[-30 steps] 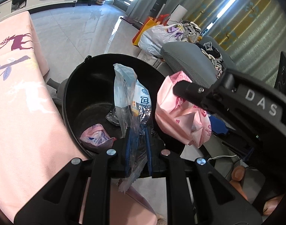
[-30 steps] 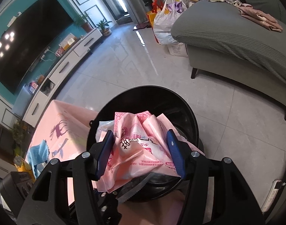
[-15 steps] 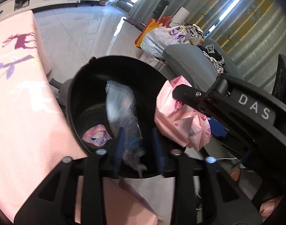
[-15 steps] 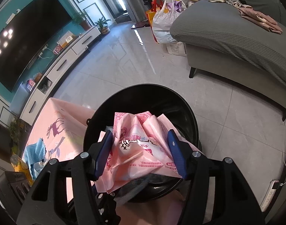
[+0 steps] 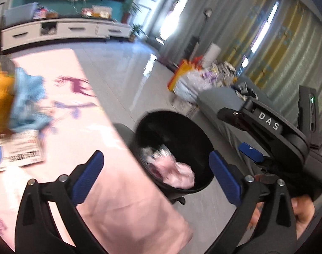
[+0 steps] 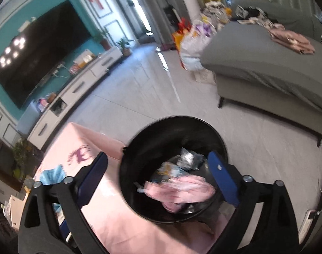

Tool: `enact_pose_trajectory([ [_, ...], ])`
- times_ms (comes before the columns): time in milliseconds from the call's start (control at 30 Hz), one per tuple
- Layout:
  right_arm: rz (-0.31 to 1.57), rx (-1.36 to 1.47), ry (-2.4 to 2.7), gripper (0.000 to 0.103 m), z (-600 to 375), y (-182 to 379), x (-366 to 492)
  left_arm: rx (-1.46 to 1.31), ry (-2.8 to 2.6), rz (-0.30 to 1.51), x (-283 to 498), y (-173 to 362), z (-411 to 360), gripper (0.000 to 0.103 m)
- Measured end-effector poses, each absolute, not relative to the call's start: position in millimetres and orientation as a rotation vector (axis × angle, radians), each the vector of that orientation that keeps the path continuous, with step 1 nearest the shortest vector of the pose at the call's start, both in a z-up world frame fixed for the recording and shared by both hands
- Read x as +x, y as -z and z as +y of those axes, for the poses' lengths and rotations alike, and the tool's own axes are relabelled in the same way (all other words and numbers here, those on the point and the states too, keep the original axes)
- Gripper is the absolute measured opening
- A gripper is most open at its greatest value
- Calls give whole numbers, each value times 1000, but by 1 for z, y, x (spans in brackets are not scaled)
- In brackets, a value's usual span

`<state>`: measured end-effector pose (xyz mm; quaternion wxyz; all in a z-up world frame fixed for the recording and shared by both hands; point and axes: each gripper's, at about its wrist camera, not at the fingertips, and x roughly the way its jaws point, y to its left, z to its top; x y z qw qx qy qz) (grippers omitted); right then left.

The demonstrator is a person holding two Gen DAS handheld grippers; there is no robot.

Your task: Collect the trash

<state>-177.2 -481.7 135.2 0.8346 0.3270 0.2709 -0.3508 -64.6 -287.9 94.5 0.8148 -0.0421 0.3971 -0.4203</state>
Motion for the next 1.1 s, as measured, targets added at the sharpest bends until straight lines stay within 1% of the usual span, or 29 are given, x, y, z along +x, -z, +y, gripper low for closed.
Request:
enact_pose_trajectory([
  [67, 549, 657, 697, 100, -466, -147, -171, -116, 857, 832, -62, -103, -262, 100],
  [300, 520, 532, 578, 100, -411, -171, -146, -163, 654, 811, -51, -120, -156, 100],
  [500, 531, 385, 502, 100, -364, -179, -118, -213, 492, 772, -43, -120, -60, 100],
  [633, 515, 340, 401, 100, -335, -182, -104, -266, 421, 767, -35, -113, -18, 100],
  [833, 541, 286, 270, 100, -282, -169, -74, -320, 335, 794, -18, -97, 16, 100],
  [967, 558, 279, 213, 100, -254, -150, -60, -324, 294, 774, -15, -93, 31, 100],
  [1100, 618, 250, 177, 100, -229, -128, -45, -296, 240, 775, -12, -89, 39, 100],
])
